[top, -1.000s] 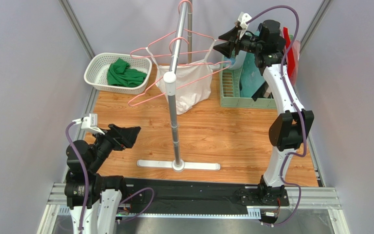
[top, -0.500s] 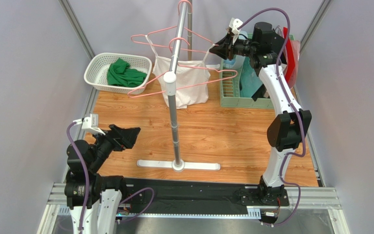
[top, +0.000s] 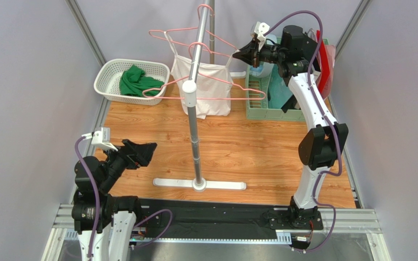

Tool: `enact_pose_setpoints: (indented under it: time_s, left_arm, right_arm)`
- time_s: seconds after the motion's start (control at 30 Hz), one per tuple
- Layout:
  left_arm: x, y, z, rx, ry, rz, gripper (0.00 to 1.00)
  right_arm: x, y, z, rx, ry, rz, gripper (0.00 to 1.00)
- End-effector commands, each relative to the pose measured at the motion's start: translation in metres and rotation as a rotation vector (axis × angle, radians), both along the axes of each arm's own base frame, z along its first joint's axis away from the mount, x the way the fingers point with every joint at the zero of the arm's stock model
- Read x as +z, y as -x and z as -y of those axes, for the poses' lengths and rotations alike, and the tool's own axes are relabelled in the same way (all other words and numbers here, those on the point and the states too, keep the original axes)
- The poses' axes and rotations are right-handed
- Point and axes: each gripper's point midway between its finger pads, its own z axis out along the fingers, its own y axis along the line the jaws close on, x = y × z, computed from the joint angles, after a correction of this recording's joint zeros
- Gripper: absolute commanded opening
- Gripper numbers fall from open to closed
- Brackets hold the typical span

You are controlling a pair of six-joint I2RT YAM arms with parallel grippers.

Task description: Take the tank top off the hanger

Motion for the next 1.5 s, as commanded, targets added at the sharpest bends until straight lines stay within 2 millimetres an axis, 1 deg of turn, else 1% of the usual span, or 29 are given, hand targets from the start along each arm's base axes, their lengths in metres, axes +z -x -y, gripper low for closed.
enact_pose_setpoints:
  time_s: [0.0, 0.27, 0.37, 0.47, 0.53, 0.63, 0.73, 0.83, 0.9, 0.93, 0.97, 1.0, 1.03, 1.07, 1.1, 1.13, 1.2, 1.27, 1.37, 1.43, 1.47]
  left_arm:
    - [0.013, 0.004, -0.002, 0.005, -0.029, 0.04, 0.93]
    - [0.008, 0.005, -0.003, 0.014, -0.03, 0.035, 0.93]
    - [0.007, 0.005, -0.004, 0.018, -0.03, 0.032, 0.93]
    - [0.013, 0.006, -0.009, 0.044, -0.048, 0.05, 0.93]
    - [0.022, 0.006, -0.008, 0.04, -0.051, 0.076, 0.93]
    - [0.029, 0.007, -0.006, 0.031, -0.046, 0.085, 0.93]
    - [0.024, 0.007, -0.007, 0.034, -0.046, 0.073, 0.93]
    - [0.016, 0.006, -0.008, 0.039, -0.041, 0.059, 0.93]
    - [0.009, 0.005, -0.007, 0.035, -0.033, 0.041, 0.93]
    - [0.009, 0.005, -0.006, 0.034, -0.032, 0.043, 0.93]
    - [0.007, 0.004, -0.006, 0.034, -0.029, 0.038, 0.93]
    - [0.006, 0.004, -0.007, 0.037, -0.03, 0.037, 0.93]
    - [0.006, 0.004, -0.007, 0.041, -0.031, 0.035, 0.93]
    - [0.004, 0.004, -0.008, 0.047, -0.033, 0.031, 0.93]
    - [0.002, 0.004, -0.01, 0.057, -0.031, 0.024, 0.93]
    - [0.001, 0.003, -0.013, 0.077, -0.032, 0.018, 0.93]
    - [-0.005, 0.002, -0.017, 0.103, -0.027, -0.004, 0.93]
    - [-0.008, 0.001, -0.019, 0.119, -0.019, -0.014, 0.93]
    - [-0.008, -0.001, -0.02, 0.135, 0.003, -0.019, 0.93]
    - [-0.005, -0.006, -0.019, 0.14, 0.032, -0.018, 0.93]
    - [-0.005, -0.008, -0.018, 0.136, 0.042, -0.018, 0.92]
  right_arm:
    - [0.054, 0.023, -0.002, 0.033, -0.028, 0.163, 0.0]
    - [0.069, 0.037, -0.007, 0.085, -0.056, 0.168, 0.0]
    - [0.063, 0.039, -0.007, 0.093, -0.053, 0.142, 0.0]
    - [0.057, 0.041, -0.008, 0.103, -0.049, 0.13, 0.0]
    - [0.054, 0.04, -0.009, 0.111, -0.049, 0.122, 0.0]
    - [0.061, 0.04, -0.011, 0.119, -0.064, 0.122, 0.0]
    - [0.069, 0.039, -0.015, 0.115, -0.09, 0.113, 0.0]
    - [0.079, 0.042, -0.025, 0.115, -0.115, 0.117, 0.0]
    - [0.081, 0.043, -0.034, 0.099, -0.12, 0.111, 0.0]
    - [0.088, 0.046, -0.039, 0.103, -0.125, 0.121, 0.0]
    - [0.085, 0.043, -0.041, 0.096, -0.124, 0.099, 0.0]
    - [0.085, 0.041, -0.044, 0.09, -0.129, 0.085, 0.0]
    - [0.092, 0.042, -0.046, 0.086, -0.131, 0.087, 0.0]
    - [0.092, 0.041, -0.048, 0.081, -0.131, 0.079, 0.0]
    - [0.086, 0.035, -0.052, 0.075, -0.128, 0.063, 0.0]
    - [0.089, 0.035, -0.054, 0.069, -0.129, 0.06, 0.0]
    - [0.084, 0.031, -0.058, 0.07, -0.131, 0.032, 0.0]
    - [0.082, 0.031, -0.062, 0.076, -0.133, 0.018, 0.0]
    - [0.072, 0.027, -0.065, 0.067, -0.128, -0.013, 0.0]
    - [0.061, 0.023, -0.065, 0.063, -0.118, -0.041, 0.0]
    - [0.059, 0.023, -0.065, 0.066, -0.116, -0.044, 0.0]
